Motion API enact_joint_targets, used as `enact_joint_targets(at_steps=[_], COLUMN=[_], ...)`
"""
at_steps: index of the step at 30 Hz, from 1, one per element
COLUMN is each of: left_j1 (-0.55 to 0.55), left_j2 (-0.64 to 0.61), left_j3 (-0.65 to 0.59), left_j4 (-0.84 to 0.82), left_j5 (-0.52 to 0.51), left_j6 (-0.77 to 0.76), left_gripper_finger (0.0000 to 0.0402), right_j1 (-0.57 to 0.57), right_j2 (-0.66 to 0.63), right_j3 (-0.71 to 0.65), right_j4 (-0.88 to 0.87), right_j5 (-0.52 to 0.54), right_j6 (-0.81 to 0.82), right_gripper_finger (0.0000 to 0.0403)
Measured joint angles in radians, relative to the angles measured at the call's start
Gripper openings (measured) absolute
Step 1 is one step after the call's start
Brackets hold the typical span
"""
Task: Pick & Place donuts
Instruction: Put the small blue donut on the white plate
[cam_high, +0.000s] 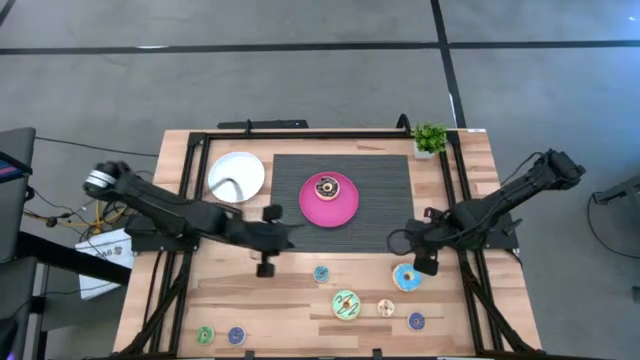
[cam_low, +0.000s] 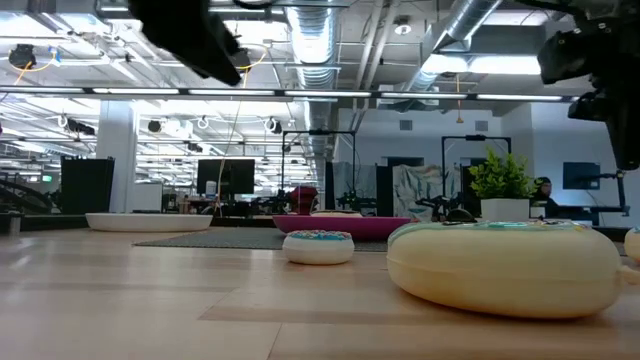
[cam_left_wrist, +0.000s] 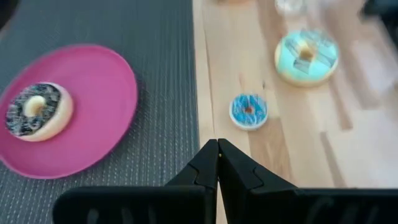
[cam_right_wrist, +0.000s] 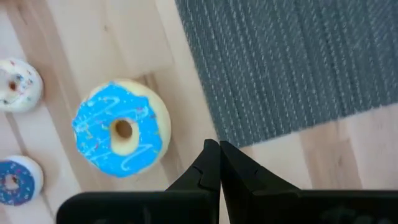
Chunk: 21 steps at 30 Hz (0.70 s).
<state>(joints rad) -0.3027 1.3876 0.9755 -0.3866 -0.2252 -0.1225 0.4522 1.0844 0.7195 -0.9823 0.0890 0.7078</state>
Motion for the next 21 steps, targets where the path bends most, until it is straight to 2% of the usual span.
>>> enact_joint_targets(at_steps=[5, 9, 15, 21], left_j1=[0.014, 0.029, 0.051, 0.069], left_j2=[0.227, 0.396, 0.586, 0.680], left_j3=[0.269, 0.464, 0.643, 0.727], left_j4=[-0.240, -0.423, -0.461, -0.460], left_j5=[-0.018, 0.009, 0.113, 0.222], left_j6=[0.025, 0.033, 0.033, 0.034], left_gripper_finger=[0.0004, 0.0033, 0.0100, 0.0167], right_j1=[-0.001, -0.001, -0.001, -0.001], right_j2=[-0.091, -0.127, -0.161, -0.182], right_j3=[-0.041, -0.051, -0.093, -0.123], right_j4=[-0.007, -0.008, -0.004, -0.005], right_j5=[0.054, 0.098, 0.102, 0.097], right_j6=[-0.005, -0.012, -0.039, -0.008], right_gripper_finger=[0.0000, 0.0000, 0.0000, 0.0000])
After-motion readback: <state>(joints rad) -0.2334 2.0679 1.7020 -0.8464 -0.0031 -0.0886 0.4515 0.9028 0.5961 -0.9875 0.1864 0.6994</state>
